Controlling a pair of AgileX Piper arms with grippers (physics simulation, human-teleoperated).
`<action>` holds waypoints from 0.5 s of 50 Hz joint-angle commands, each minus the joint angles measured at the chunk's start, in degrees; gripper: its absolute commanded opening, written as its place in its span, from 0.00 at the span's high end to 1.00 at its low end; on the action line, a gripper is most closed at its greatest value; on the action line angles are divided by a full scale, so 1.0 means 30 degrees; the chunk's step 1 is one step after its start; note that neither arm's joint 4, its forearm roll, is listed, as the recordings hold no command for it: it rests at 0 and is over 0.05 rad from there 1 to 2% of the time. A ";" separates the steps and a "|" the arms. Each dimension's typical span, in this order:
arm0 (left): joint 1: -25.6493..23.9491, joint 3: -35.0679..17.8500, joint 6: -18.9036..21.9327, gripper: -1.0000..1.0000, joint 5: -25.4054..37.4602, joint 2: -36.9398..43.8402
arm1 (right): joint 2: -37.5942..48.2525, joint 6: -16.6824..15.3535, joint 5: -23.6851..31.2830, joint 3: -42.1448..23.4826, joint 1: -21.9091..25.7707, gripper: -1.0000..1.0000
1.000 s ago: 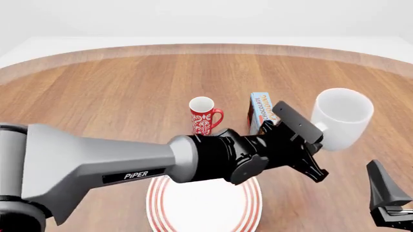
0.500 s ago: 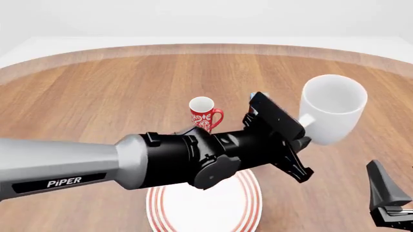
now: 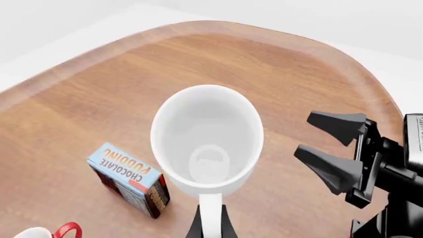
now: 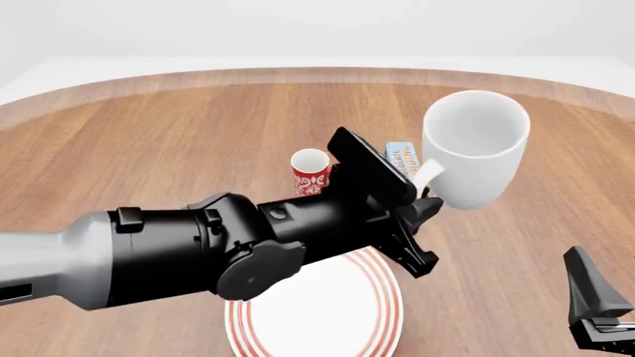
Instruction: Pick up the white mug and put it on the plate, and put the chocolate pudding to the right of the plate.
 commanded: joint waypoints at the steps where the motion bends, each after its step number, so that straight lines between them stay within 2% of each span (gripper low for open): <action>1: 0.0349 0.1442 0.0152 1.00 -0.0364 -0.1678 | -0.0015 -0.0009 0.0022 -0.0015 -0.0016 0.00; 25: 0.1128 0.4620 -0.0232 1.00 -0.1367 -0.4062 | -0.0022 -0.0024 0.0041 -0.0035 -0.0033 0.00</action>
